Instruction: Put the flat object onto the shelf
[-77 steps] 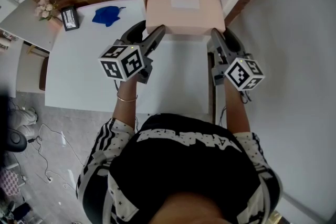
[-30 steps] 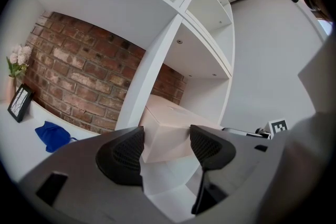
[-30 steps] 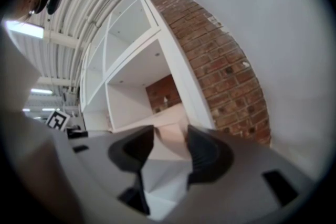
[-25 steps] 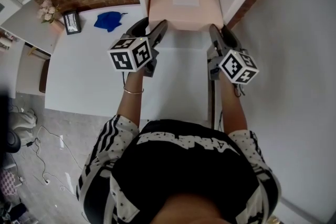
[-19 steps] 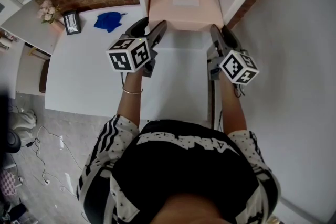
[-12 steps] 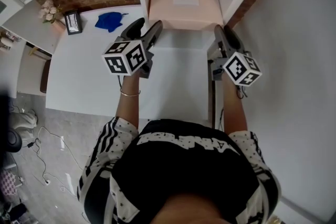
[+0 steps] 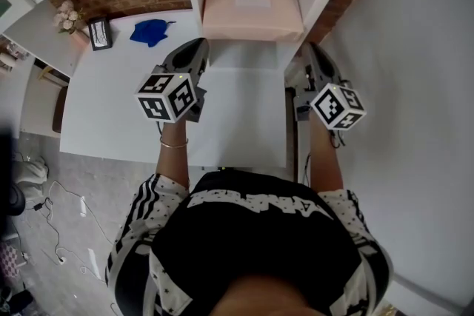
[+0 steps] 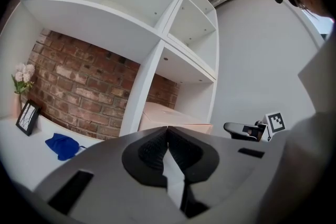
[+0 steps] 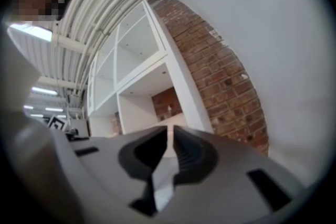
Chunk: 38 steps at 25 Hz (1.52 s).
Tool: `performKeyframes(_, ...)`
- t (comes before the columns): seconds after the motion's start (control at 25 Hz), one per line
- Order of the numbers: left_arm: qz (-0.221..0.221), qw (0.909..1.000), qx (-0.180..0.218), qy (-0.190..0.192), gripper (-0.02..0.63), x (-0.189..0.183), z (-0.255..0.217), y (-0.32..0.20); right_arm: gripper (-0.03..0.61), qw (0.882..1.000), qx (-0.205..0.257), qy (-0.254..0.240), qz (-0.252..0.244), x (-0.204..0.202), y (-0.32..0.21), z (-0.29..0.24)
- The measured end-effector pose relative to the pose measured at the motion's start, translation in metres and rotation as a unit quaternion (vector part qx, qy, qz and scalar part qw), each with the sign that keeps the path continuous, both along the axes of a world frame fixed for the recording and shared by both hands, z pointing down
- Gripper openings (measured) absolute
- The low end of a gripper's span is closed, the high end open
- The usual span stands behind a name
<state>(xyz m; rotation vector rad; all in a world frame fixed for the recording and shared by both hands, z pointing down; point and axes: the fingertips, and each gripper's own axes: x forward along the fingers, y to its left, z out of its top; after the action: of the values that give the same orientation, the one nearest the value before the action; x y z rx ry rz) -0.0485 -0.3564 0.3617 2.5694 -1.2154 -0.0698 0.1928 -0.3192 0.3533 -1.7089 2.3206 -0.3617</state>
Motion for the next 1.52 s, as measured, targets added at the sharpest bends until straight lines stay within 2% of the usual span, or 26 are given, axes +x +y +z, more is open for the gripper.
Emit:
performKeyframes(0.28,0.006,0.9985,0.033,-0.043,0.028,0.001,-0.012,0.022,0.035,0.999,0.024,0.018,-0.03,-0.012,0.025,-0.012)
performKeyframes(0.44,0.013,0.9981,0.041,-0.045,0.028,0.002,-0.02,0.036,0.034,0.999,0.031,0.014,-0.04,-0.014,0.038,-0.018)
performKeyframes(0.6,0.014,0.9982,0.042,-0.041,0.028,0.003,-0.023,0.046,0.032,0.998,0.041,-0.012,-0.037,-0.01,0.049,-0.026)
performKeyframes(1.52,0.004,0.998,0.047,-0.042,0.028,-0.001,-0.029,0.085,0.029,0.997,0.048,-0.003,-0.061,-0.021,0.086,-0.03)
